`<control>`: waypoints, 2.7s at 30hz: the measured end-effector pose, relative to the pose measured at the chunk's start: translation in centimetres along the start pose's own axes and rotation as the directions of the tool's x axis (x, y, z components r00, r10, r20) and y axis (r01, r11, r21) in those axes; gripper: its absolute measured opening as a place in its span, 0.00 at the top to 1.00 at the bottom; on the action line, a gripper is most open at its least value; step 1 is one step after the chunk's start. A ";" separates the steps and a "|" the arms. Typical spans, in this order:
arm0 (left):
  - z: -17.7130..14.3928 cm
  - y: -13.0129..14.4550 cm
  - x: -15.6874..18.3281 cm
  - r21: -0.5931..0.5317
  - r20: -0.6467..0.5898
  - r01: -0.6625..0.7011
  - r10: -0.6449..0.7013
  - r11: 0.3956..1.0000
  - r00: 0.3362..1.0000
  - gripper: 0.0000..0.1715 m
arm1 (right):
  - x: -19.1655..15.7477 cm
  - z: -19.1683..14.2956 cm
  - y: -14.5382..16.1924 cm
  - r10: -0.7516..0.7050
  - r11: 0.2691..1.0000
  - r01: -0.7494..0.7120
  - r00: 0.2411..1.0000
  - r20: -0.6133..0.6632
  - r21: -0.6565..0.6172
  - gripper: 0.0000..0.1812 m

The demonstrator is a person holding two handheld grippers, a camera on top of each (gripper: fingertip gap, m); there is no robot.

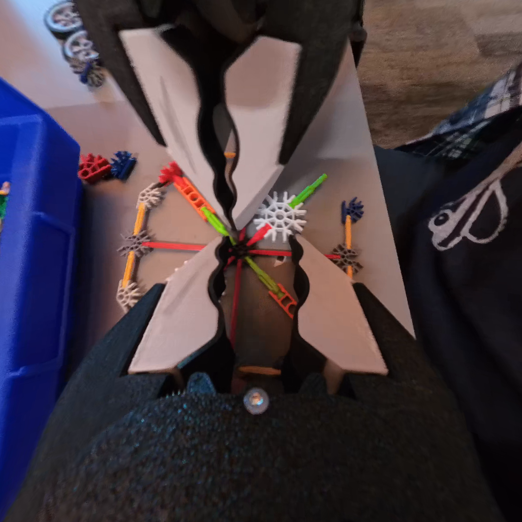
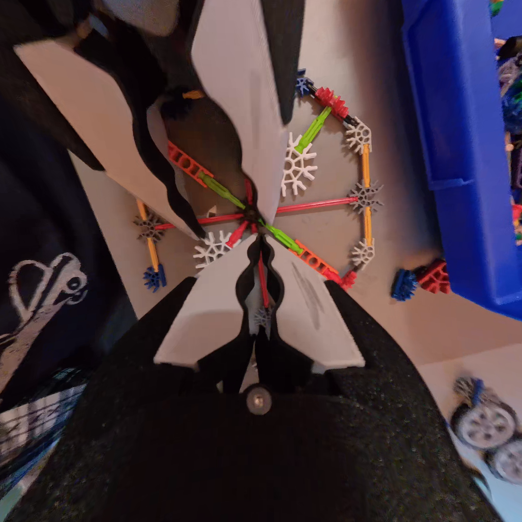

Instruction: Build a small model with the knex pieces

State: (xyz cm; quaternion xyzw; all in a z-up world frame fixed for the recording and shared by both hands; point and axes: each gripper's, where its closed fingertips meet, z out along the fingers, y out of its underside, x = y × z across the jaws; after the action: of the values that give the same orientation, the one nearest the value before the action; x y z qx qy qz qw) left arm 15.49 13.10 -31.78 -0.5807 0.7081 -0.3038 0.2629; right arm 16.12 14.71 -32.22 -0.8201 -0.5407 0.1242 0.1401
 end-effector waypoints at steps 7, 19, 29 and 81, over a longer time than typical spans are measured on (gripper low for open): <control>-1.2 0.7 0.0 0.021 0.062 0.007 -0.008 1.000 0.998 0.79 | 0.5 0.1 0.3 0.019 1.000 -0.020 0.999 -0.027 -0.024 1.00; -1.0 1.1 0.1 -0.004 0.049 0.013 -0.013 1.000 0.999 0.79 | -0.8 0.1 -1.8 0.063 0.992 -0.067 0.997 0.043 0.104 1.00; -1.0 1.1 0.1 -0.004 0.052 0.015 -0.015 1.000 0.999 0.79 | -0.7 0.3 -1.5 0.039 0.995 -0.041 0.999 0.022 0.091 1.00; -0.5 1.1 -1.2 -0.025 0.184 0.158 -0.151 0.987 0.971 0.80 | 3.3 -0.7 2.0 0.425 0.897 -0.392 0.893 -0.148 0.204 0.92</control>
State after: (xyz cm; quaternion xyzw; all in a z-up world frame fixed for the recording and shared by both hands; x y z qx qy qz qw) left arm 14.62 14.46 -32.23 -0.6644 0.6396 -0.2551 0.2906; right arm 19.32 16.94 -32.42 -0.9087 -0.3274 0.1180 0.2305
